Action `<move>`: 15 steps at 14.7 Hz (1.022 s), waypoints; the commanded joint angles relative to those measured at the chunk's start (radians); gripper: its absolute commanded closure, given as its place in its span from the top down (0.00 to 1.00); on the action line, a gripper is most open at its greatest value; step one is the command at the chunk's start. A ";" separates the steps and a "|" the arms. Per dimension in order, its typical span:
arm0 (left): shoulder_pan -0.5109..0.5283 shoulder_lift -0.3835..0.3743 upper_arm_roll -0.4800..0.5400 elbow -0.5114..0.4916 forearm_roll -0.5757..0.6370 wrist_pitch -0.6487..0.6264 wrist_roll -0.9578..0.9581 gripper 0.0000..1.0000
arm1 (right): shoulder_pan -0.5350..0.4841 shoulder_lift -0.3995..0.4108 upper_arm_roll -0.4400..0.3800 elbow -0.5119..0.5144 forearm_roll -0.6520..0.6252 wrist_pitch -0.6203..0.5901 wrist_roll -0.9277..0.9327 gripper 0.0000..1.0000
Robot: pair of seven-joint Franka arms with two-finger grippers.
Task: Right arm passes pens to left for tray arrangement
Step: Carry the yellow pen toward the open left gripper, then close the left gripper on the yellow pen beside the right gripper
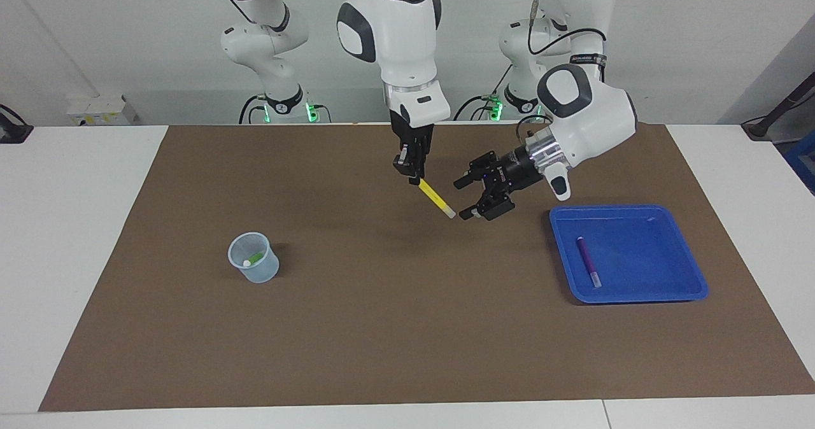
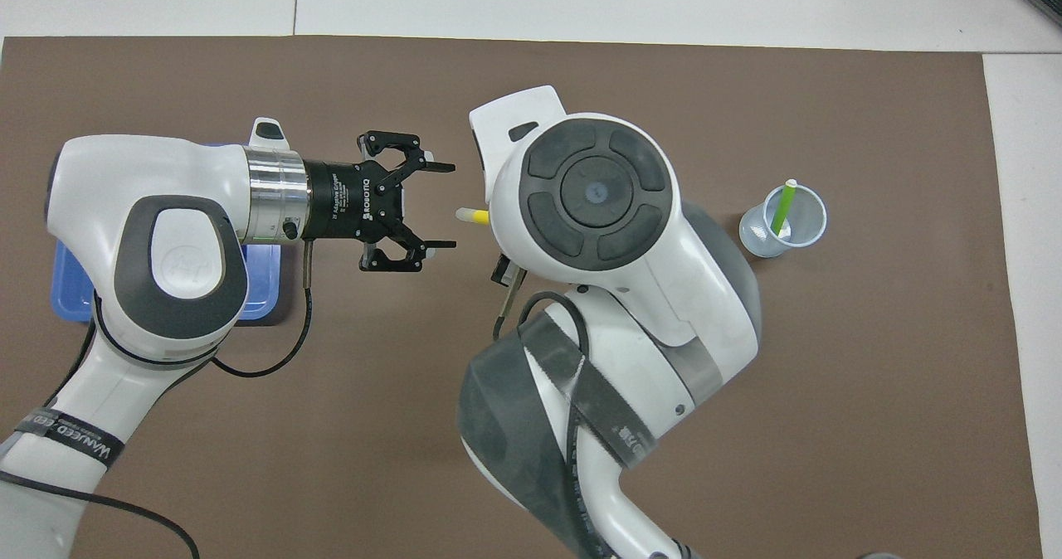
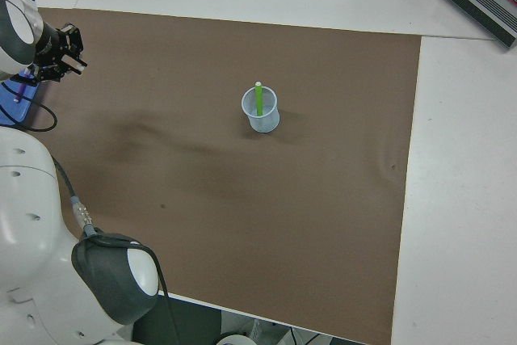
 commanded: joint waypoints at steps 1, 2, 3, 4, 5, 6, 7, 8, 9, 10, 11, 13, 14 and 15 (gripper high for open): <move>-0.039 -0.004 0.005 -0.009 -0.020 0.061 -0.034 0.86 | 0.005 0.015 0.002 0.023 0.025 -0.005 0.020 0.00; -0.043 -0.004 0.005 -0.010 -0.020 0.066 -0.034 0.82 | 0.007 0.013 0.002 0.023 0.025 -0.005 0.020 0.00; -0.045 -0.006 0.005 -0.016 -0.020 0.069 -0.034 0.78 | 0.007 0.013 0.002 0.023 0.025 -0.003 0.021 0.00; -0.050 -0.009 0.005 -0.021 -0.020 0.071 -0.031 0.74 | 0.007 0.013 0.002 0.021 0.025 -0.003 0.021 0.00; -0.060 -0.009 0.005 -0.024 -0.020 0.081 -0.029 0.67 | 0.007 0.013 0.002 0.021 0.025 -0.003 0.021 0.00; -0.063 -0.009 0.005 -0.025 -0.020 0.087 -0.028 0.60 | 0.007 0.013 0.002 0.021 0.026 -0.002 0.021 0.00; -0.062 -0.010 0.005 -0.027 -0.019 0.086 -0.026 0.56 | 0.007 0.013 0.002 0.021 0.025 -0.003 0.020 0.00; -0.059 -0.010 0.005 -0.027 -0.019 0.081 -0.026 0.53 | 0.007 0.013 0.002 0.021 0.026 -0.003 0.020 0.00; -0.059 -0.010 0.005 -0.027 -0.019 0.081 -0.026 0.53 | 0.008 0.013 0.002 0.021 0.025 -0.005 0.020 0.00; -0.062 -0.010 0.005 -0.027 -0.019 0.083 -0.026 0.49 | 0.010 0.013 0.002 0.021 0.025 -0.005 0.020 0.00; -0.063 -0.010 0.005 -0.027 -0.019 0.083 -0.024 0.25 | 0.013 0.013 0.002 0.021 0.025 -0.006 0.020 0.00; -0.063 -0.010 0.005 -0.027 -0.019 0.081 -0.024 0.00 | 0.015 0.013 0.002 0.021 0.026 -0.005 0.021 0.00; -0.063 -0.010 0.005 -0.027 -0.019 0.080 -0.024 0.00 | 0.015 0.013 0.002 0.021 0.028 -0.005 0.021 0.00; -0.062 -0.012 0.005 -0.027 -0.019 0.077 -0.024 0.00 | 0.015 0.013 0.002 0.020 0.035 -0.002 0.021 0.00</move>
